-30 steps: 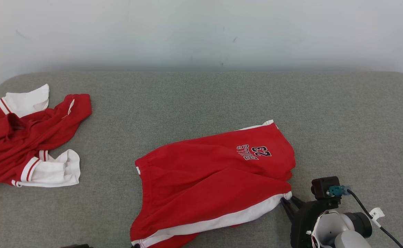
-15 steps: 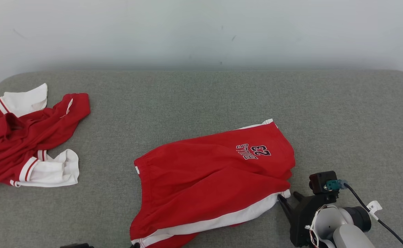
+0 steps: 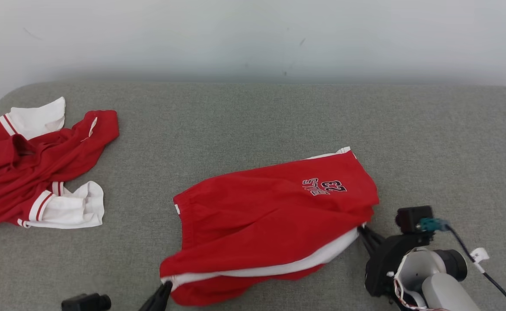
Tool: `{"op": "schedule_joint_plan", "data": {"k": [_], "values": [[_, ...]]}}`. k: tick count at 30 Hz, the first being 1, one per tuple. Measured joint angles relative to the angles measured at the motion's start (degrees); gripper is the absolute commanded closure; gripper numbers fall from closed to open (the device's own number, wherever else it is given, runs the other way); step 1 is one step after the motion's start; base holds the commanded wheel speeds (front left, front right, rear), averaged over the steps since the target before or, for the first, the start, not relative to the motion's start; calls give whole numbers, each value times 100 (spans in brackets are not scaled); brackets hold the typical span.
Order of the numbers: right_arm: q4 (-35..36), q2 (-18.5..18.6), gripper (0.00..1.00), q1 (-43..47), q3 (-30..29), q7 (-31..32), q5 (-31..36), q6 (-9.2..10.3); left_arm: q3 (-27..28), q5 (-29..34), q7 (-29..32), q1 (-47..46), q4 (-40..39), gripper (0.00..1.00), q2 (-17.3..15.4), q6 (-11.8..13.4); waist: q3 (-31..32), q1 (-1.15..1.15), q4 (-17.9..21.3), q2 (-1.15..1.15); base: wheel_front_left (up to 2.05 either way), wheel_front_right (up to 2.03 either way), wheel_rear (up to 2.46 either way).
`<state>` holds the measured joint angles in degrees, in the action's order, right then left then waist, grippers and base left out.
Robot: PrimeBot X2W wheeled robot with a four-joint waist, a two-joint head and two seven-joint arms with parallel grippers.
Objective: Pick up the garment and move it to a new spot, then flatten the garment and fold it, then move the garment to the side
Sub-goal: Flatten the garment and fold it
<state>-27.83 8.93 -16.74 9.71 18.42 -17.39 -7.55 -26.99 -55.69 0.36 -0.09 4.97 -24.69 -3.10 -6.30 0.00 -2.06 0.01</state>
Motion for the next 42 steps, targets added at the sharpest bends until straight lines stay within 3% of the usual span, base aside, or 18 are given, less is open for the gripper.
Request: {"op": "schedule_joint_plan", "data": {"k": [4,9,17,23,26,32,33,37,42], "values": [[499,-120,100,41,-255,-283,-657,0,255,-264,-346,-68,-428,100,207,-146,33,0,-13,0,0,0,0],[1666,-167,100,220,-495,-244,-1893,0,625,-599,-586,-135,-1271,100,324,-122,66,0,43,0,0,0,0],[3424,-67,100,259,-1003,48,-2862,0,1099,-1223,-548,-419,-2581,100,489,227,69,-1,299,0,0,0,0],[4206,75,100,-380,-1282,453,-2882,1,1277,-1860,102,-1373,-3237,100,483,616,-159,-1,500,0,0,0,0],[4134,146,100,-869,-1279,666,-2564,1,1327,-2008,471,-2065,-3162,100,398,800,-362,-1,580,0,0,0,0],[3392,155,100,-2003,-904,872,-2237,9,1405,-2023,816,-3370,-2292,100,357,1125,-842,0,706,0,0,0,0],[2951,135,100,-2538,-742,835,-2157,9,1434,-1982,851,-3967,-1831,100,377,1072,-1073,1,759,0,0,0,0],[2206,131,100,-3528,-550,530,-1969,9,1629,-1995,744,-4866,-1014,100,480,951,-1438,2,845,1,0,0,0],[1144,225,100,-4983,-174,-565,-1237,7,1995,-1934,204,-6176,125,100,645,594,-2000,3,1005,1,0,0,0]]}}
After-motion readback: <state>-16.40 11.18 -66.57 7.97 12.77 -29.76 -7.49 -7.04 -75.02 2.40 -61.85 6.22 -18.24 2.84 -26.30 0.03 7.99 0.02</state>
